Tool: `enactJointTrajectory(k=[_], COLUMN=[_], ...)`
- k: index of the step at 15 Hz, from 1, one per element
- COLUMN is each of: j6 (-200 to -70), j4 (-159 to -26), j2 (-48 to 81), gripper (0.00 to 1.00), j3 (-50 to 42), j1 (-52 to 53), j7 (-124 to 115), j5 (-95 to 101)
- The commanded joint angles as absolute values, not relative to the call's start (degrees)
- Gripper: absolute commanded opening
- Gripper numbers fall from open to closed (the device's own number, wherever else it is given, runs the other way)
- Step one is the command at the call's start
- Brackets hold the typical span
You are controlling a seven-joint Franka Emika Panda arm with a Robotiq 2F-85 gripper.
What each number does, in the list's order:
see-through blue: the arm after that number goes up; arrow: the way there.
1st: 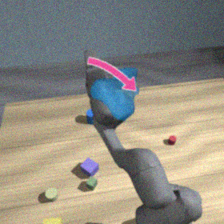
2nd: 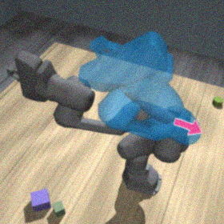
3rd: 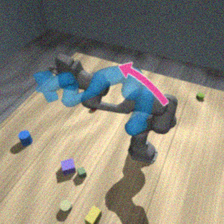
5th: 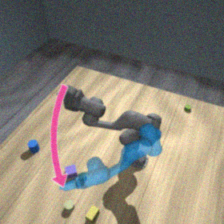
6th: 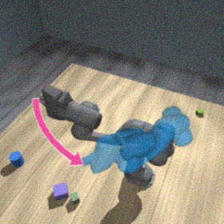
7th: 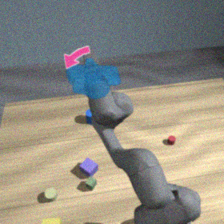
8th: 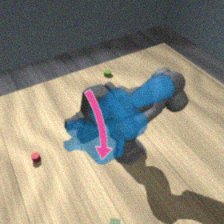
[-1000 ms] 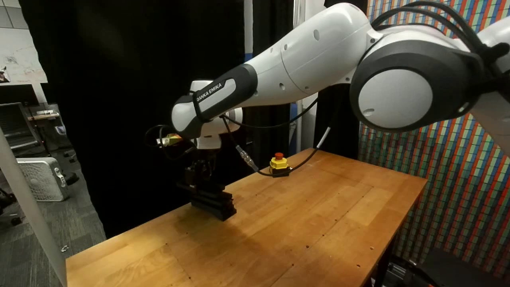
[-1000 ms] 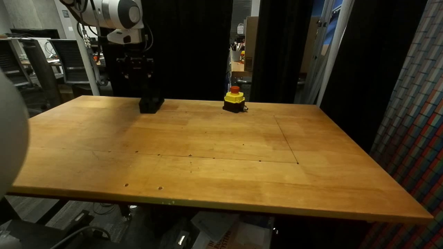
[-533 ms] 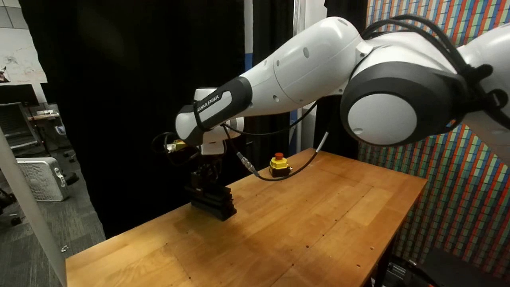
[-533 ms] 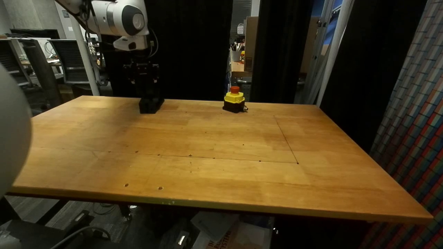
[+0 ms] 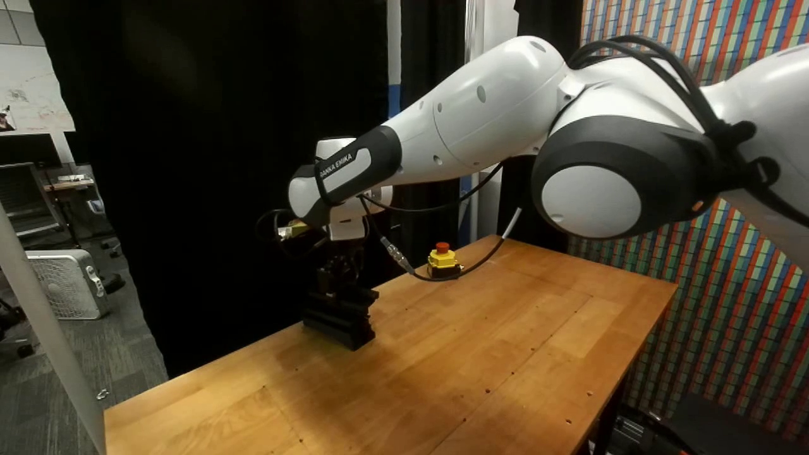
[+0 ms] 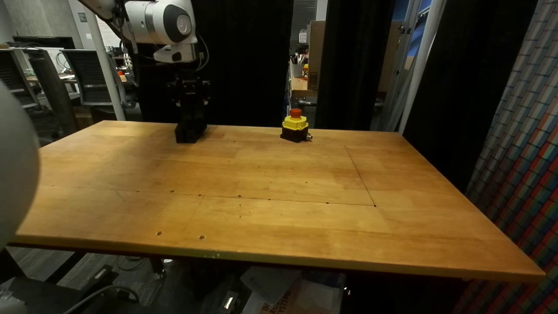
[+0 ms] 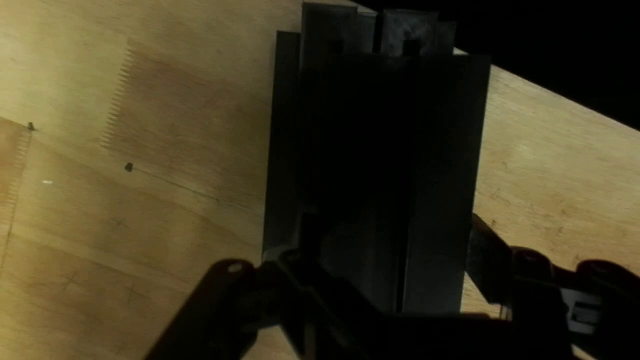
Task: Stack the black objects together
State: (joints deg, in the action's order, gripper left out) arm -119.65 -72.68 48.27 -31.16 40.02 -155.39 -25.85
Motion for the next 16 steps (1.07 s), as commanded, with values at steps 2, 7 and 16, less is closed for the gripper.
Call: enactJointTrajectory(k=[2, 7, 16], j6=[-115.58, -115.3, -114.51], j4=[-65.15, -59.49, -53.2], j2=[50.6, 50.58, 56.24], gripper=[0.46, 0.46, 0.46], j3=[-28.86, -12.3, -1.14], j1=[37.14, 25.94, 20.38], j7=[-155.66, -157.73, -157.79], j5=[-24.07, -12.19, -9.56])
